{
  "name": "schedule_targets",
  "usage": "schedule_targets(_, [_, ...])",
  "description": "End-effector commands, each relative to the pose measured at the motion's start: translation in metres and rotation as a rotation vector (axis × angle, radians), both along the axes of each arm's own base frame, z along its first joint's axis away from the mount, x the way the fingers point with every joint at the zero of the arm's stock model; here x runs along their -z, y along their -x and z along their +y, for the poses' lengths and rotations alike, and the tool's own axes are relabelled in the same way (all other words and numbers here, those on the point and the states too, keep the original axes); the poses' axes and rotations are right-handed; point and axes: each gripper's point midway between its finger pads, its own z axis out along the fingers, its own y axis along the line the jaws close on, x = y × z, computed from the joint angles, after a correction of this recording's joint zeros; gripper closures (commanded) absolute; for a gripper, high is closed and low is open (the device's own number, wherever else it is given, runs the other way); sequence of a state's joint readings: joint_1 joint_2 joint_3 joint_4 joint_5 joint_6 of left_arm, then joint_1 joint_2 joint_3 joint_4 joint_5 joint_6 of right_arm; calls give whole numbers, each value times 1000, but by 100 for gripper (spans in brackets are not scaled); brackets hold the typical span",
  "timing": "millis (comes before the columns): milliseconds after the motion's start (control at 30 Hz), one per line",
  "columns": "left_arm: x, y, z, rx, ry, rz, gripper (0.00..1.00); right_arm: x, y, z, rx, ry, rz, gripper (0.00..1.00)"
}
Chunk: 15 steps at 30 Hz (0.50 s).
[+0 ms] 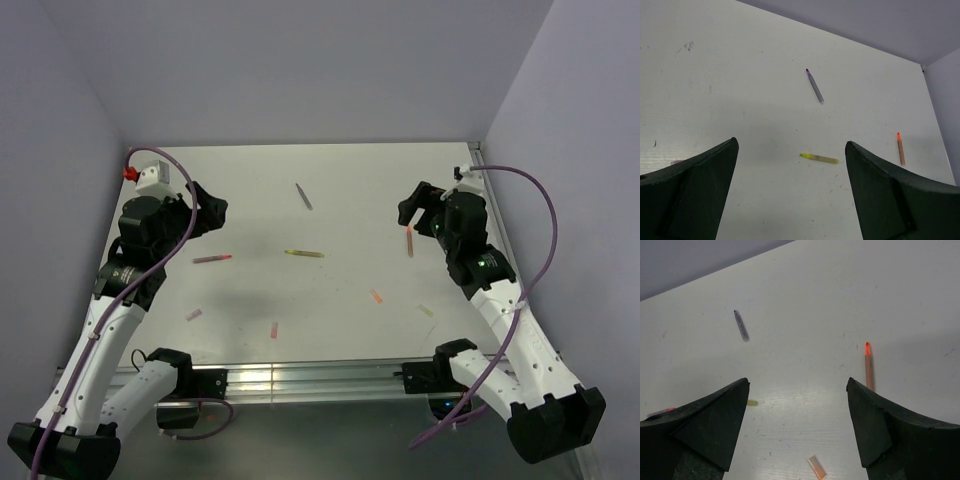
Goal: Insert the pens into the pen caps
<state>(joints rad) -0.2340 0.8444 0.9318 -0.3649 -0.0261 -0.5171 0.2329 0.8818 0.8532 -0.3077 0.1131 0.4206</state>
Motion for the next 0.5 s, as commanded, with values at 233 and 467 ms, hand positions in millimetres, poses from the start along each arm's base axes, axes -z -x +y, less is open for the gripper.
schedule_targets(233, [-23, -3, -2, 11, 15, -54, 7, 7, -5, -11, 82, -2, 41, 19])
schedule_targets(467, [-19, -4, -8, 35, 31, -37, 7, 57, 25, -22, 212, -74, 230, 31])
